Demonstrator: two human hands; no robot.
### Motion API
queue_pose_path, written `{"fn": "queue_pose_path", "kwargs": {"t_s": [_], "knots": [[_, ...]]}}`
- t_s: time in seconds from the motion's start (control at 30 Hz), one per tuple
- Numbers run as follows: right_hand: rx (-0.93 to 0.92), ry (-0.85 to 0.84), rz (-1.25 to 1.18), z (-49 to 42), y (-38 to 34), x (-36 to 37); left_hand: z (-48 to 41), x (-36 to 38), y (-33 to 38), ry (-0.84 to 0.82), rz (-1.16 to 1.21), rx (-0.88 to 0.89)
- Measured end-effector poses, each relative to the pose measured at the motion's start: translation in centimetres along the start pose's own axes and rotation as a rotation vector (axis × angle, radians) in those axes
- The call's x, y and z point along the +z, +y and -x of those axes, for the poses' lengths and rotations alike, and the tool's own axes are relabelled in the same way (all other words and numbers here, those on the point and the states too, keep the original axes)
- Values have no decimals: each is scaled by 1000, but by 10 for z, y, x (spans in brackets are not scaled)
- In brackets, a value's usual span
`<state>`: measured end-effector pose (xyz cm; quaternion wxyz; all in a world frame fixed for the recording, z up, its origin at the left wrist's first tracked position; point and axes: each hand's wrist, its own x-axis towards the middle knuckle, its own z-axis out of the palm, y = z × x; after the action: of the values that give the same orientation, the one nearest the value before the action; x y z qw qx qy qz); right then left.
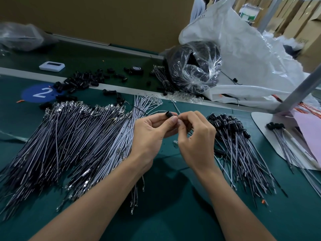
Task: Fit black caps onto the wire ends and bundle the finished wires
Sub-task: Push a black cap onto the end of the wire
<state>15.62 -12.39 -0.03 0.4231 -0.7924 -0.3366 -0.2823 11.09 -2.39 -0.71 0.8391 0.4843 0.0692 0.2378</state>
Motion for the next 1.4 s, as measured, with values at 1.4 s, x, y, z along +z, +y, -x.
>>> {"fn": "queue_pose_path", "kwargs": {"t_s": [1.4], "knots": [[269, -654, 262, -12, 30, -16, -12, -18, 21, -169, 86, 9]]}}
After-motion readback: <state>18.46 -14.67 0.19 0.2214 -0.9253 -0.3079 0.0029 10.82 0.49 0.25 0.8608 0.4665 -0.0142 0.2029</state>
